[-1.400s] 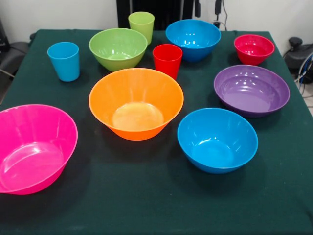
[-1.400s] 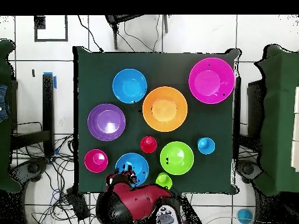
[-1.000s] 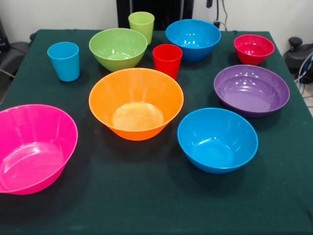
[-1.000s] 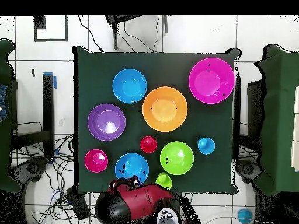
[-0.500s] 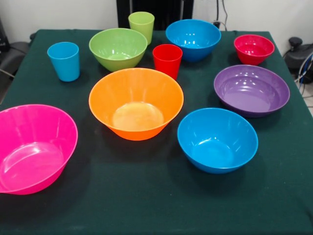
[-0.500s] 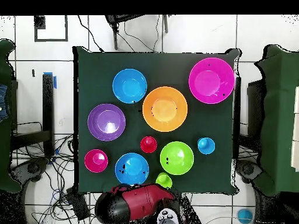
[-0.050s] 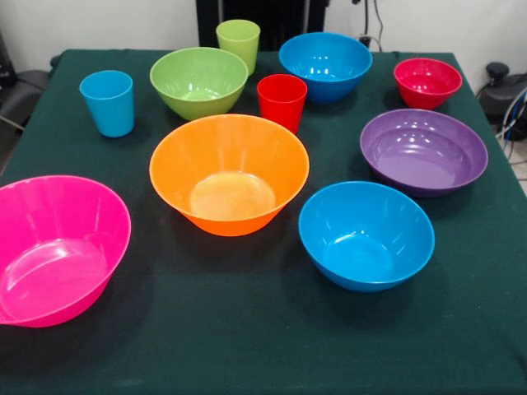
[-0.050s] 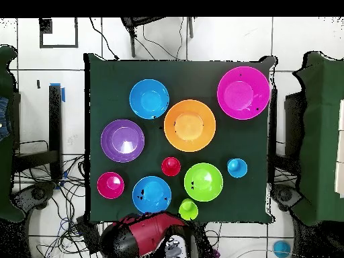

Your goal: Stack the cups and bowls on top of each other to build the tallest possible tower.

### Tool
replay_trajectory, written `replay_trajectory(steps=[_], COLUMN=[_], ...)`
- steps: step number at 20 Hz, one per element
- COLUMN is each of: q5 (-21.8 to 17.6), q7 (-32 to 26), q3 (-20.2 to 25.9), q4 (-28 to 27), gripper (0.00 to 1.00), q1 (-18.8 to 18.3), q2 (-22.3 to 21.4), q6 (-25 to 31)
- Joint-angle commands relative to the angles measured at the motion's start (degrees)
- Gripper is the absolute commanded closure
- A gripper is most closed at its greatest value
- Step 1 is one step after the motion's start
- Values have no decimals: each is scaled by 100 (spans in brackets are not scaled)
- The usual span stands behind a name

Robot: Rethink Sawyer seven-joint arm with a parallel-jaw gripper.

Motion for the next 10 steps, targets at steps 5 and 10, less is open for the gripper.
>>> replay_trajectory(steps=[5,10], q5=[745,968], q7=[1413,1416], q3=[7,171], q4=[-634,-660], gripper=[0,0], q1=[845,782], q2=[1119,1411], q6=[-1458,-1889])
